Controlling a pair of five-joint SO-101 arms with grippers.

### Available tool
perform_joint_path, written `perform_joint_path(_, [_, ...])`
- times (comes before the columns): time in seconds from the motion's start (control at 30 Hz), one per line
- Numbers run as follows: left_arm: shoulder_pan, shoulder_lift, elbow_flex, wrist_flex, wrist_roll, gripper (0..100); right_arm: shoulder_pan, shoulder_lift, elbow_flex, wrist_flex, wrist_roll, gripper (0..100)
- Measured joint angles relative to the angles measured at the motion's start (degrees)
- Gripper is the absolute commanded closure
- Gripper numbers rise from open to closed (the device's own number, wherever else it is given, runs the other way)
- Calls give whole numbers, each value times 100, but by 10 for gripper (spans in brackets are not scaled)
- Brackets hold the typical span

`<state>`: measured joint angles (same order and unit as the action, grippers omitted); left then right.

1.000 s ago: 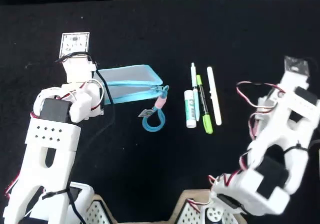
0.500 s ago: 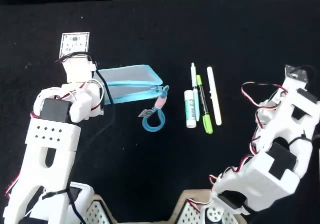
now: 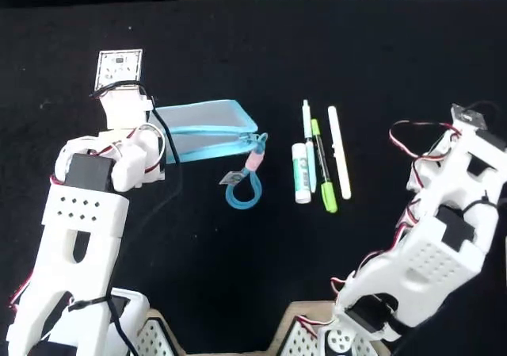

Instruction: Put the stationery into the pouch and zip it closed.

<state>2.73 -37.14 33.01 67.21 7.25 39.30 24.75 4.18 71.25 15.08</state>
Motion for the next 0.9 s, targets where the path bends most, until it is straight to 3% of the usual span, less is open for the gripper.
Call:
perform_joint_path(0.17, [0, 0, 44, -9, 18, 970, 18, 0, -360, 501, -141, 989])
perform_joint_path(0.37, [0, 0, 44, -9, 18, 970, -70, 0, -396, 607, 105, 988])
perform_joint_path(0.53, [0, 0, 44, -9, 18, 970, -624, 0, -396, 624, 229, 987])
perform_joint_path(0.67, [0, 0, 62, -9, 18, 970, -1037, -62, -396, 571, 765, 985])
perform_joint_path(0.9, [0, 0, 62, -9, 18, 970, -1037, -62, -396, 264, 1618, 828])
